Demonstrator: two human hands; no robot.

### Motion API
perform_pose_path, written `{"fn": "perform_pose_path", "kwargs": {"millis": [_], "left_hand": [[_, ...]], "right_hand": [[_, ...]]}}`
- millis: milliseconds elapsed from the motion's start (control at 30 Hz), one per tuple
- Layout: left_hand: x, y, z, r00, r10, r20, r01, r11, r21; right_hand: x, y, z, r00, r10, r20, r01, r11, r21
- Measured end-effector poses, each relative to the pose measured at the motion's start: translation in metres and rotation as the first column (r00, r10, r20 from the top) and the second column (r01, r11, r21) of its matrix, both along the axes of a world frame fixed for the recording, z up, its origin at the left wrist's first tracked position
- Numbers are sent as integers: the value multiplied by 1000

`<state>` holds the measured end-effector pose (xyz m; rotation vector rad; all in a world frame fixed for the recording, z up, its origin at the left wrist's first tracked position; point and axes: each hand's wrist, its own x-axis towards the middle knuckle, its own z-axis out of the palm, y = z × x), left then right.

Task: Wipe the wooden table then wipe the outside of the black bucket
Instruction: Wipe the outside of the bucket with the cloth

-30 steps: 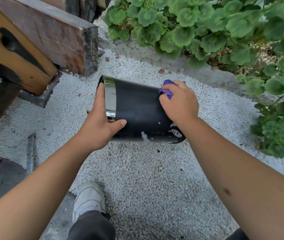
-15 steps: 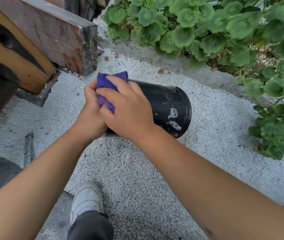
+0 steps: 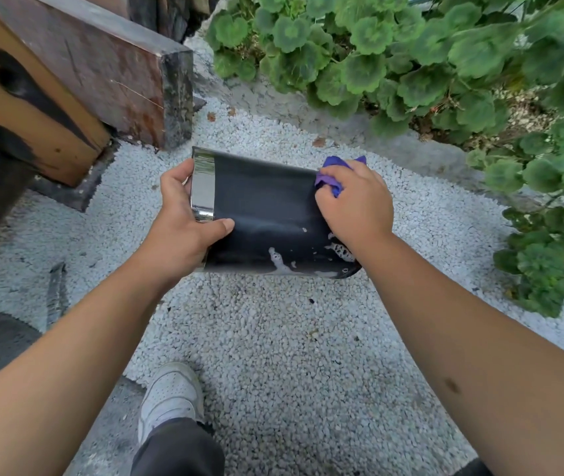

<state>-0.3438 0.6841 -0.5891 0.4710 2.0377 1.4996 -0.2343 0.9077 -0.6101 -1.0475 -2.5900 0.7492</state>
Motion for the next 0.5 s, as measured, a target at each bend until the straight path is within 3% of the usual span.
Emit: {"fn": "perform_pose_path", "kwargs": {"millis": [100, 200, 267, 400, 433, 500], "left_hand": [[1, 1, 1, 1000, -13, 13, 13, 1000, 8], [0, -1, 3, 1000, 6, 22, -6, 1000, 8], [-2, 0, 5, 998, 35, 45, -37, 999, 36], [-1, 11, 12, 995, 61, 80, -70, 992, 107], [0, 13, 14, 996, 47, 73, -56, 990, 126], [3, 15, 15, 997, -1, 77, -11, 989, 150]], "right_hand": [[1, 0, -2, 999, -20, -38, 20, 1000, 0], [-3, 1, 11, 968, -143, -205, 99, 973, -211], [-10, -9, 27, 936, -154, -316, 63, 958, -280], [-31, -68, 51, 867, 271, -419, -300, 954, -5], [-33, -86, 49, 839, 367, -402, -359, 928, 98], [-31, -105, 39, 819, 407, -403, -349, 913, 213]]}}
